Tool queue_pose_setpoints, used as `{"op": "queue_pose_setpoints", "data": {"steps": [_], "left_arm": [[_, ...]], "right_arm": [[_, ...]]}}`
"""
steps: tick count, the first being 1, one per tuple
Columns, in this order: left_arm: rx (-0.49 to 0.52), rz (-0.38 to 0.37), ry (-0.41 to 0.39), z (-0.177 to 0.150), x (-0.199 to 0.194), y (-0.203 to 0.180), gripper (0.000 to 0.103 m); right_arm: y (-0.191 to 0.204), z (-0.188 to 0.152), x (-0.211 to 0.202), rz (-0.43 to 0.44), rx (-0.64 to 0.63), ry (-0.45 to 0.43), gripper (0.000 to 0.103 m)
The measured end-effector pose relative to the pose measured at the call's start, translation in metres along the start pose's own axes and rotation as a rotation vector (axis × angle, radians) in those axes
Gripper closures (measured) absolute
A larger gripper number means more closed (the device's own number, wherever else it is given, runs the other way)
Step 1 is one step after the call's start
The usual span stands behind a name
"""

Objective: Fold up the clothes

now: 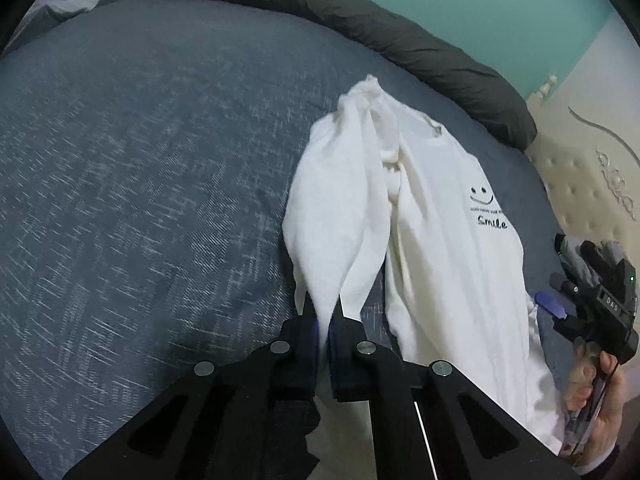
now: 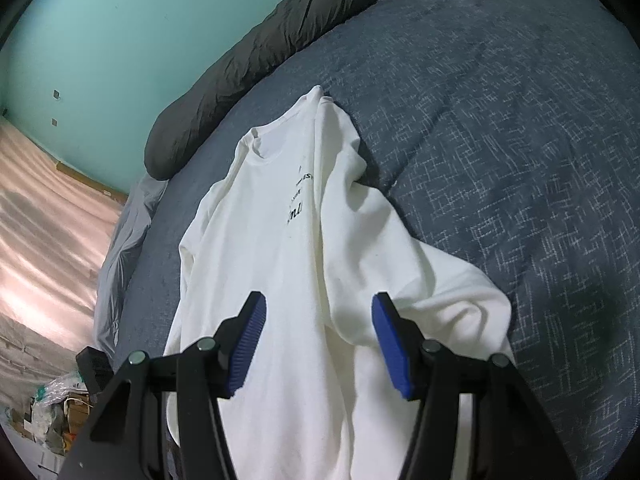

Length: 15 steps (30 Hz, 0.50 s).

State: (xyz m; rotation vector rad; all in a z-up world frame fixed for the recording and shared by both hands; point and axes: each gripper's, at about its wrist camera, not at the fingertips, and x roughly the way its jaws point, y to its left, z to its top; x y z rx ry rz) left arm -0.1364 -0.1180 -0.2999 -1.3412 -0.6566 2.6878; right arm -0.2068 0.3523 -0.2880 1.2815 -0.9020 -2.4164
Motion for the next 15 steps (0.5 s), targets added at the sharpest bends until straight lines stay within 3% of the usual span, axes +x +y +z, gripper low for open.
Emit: {"op": "queue_pose_setpoints", "data": {"steps": [4, 10, 15], "left_arm": [[-0.014, 0.003, -0.035, 0.008, -0.015, 0.011, 0.099], [-0.041, 0.074, -0.058, 0.019, -0.034, 0.027, 0.099], [0.057, 0.166, -0.057, 0.049, -0.055, 0.016, 0.099]], "right_arm": [[0.000, 0.000, 0.000, 0.002, 0.001, -0.001, 0.047], [-0.002, 0.008, -0.004, 0.018, 0.020, -0.033, 0.047], [-0.008, 0.014, -0.008, 0.038, 0.047, -0.046, 0.047]]}}
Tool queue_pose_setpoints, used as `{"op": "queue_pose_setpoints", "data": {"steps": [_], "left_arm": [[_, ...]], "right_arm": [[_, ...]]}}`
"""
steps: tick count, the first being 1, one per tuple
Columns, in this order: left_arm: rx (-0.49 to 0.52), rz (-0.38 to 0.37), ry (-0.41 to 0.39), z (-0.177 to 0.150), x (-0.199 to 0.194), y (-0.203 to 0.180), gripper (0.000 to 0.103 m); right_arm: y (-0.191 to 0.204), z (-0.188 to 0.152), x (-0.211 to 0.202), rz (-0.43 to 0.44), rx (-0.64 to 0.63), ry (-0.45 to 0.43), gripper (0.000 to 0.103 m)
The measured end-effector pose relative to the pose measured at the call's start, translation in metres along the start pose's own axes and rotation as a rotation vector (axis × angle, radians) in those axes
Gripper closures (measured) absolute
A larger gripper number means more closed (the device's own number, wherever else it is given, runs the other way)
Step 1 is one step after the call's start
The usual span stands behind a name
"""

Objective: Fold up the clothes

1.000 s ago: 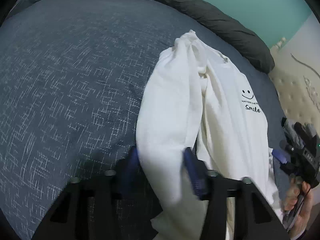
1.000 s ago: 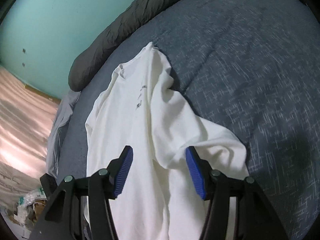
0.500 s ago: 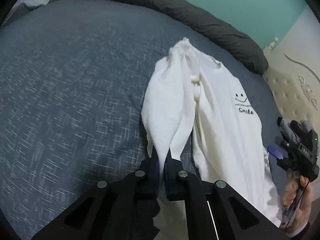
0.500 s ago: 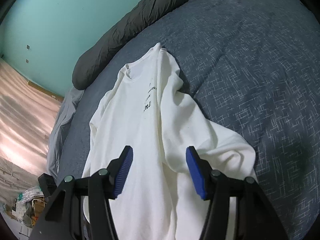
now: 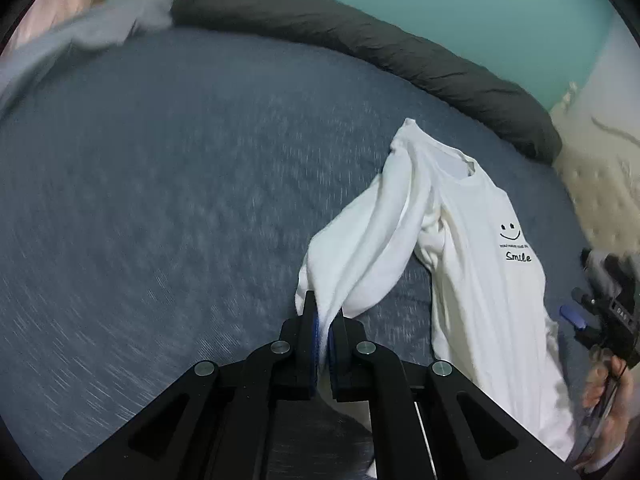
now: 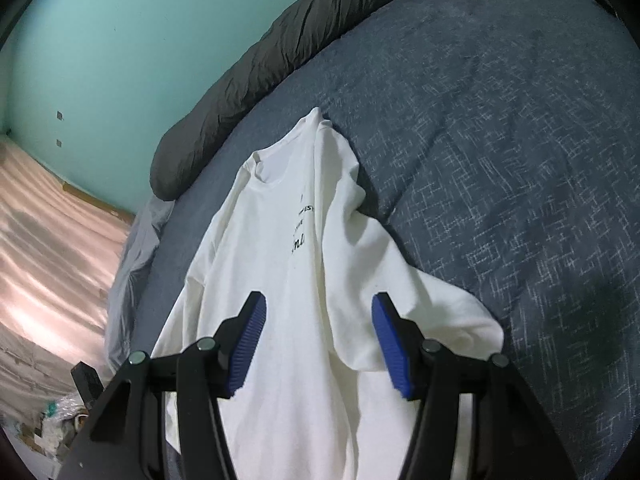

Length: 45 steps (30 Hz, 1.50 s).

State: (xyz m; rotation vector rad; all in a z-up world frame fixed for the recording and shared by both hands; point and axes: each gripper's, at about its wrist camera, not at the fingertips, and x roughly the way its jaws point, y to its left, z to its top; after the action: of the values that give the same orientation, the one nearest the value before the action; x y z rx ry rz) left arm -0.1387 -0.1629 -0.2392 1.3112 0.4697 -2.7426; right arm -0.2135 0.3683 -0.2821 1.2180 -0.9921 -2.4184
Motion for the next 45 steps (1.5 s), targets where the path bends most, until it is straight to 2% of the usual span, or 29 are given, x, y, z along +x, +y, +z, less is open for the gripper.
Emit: {"op": "queue_pose_setpoints", "data": {"steps": [3, 6, 11, 14, 17, 23, 25, 26, 27, 29, 30, 32, 38, 41, 45], "left_arm": [[0.027, 0.024, -0.017, 0.027, -0.017, -0.001, 0.099], [0.071, 0.082, -0.025, 0.053, -0.028, -0.001, 0.099], [0.123, 0.169, 0.018, 0.087, -0.023, 0.014, 0.099], [0.086, 0.185, 0.065, 0.093, -0.004, 0.038, 0.099], [-0.012, 0.190, 0.126, 0.088, 0.025, 0.070, 0.099], [-0.091, 0.192, 0.165, 0.079, 0.051, 0.105, 0.095], [-0.100, 0.181, 0.160, 0.079, 0.050, 0.110, 0.092], [-0.115, 0.169, 0.155, 0.079, 0.048, 0.113, 0.086], [-0.145, 0.148, 0.149, 0.079, 0.046, 0.118, 0.075], [-0.183, 0.136, 0.141, 0.080, 0.042, 0.126, 0.063], [-0.184, 0.150, 0.136, 0.079, 0.038, 0.128, 0.063], [-0.169, 0.174, 0.136, 0.076, 0.031, 0.124, 0.063], [-0.032, 0.086, 0.145, 0.051, 0.018, 0.062, 0.060], [0.048, 0.038, 0.171, 0.034, 0.024, 0.023, 0.054], [0.103, 0.049, 0.220, 0.013, 0.048, -0.014, 0.054]], "right_arm": [[-0.002, 0.002, -0.003, 0.008, 0.009, 0.001, 0.047], [-0.005, 0.006, -0.010, 0.026, 0.029, -0.023, 0.047], [-0.007, 0.010, -0.019, 0.040, 0.050, -0.043, 0.047], [-0.007, 0.010, -0.019, 0.044, 0.054, -0.043, 0.047], [-0.004, 0.010, -0.017, 0.045, 0.049, -0.038, 0.047], [-0.002, 0.007, -0.013, 0.036, 0.042, -0.035, 0.047], [-0.003, 0.008, -0.010, 0.032, 0.049, -0.032, 0.047], [-0.003, 0.008, -0.008, 0.032, 0.051, -0.029, 0.047], [-0.003, 0.007, -0.007, 0.033, 0.050, -0.027, 0.047], [0.001, 0.006, -0.005, 0.036, 0.042, -0.025, 0.047], [0.003, 0.006, -0.004, 0.037, 0.036, -0.023, 0.047], [0.007, 0.004, -0.001, 0.041, 0.025, -0.017, 0.047], [0.013, 0.001, 0.001, 0.044, 0.019, -0.012, 0.047], [0.013, 0.000, -0.002, 0.047, 0.022, -0.015, 0.047], [0.010, 0.000, -0.006, 0.060, 0.038, -0.019, 0.047]]}}
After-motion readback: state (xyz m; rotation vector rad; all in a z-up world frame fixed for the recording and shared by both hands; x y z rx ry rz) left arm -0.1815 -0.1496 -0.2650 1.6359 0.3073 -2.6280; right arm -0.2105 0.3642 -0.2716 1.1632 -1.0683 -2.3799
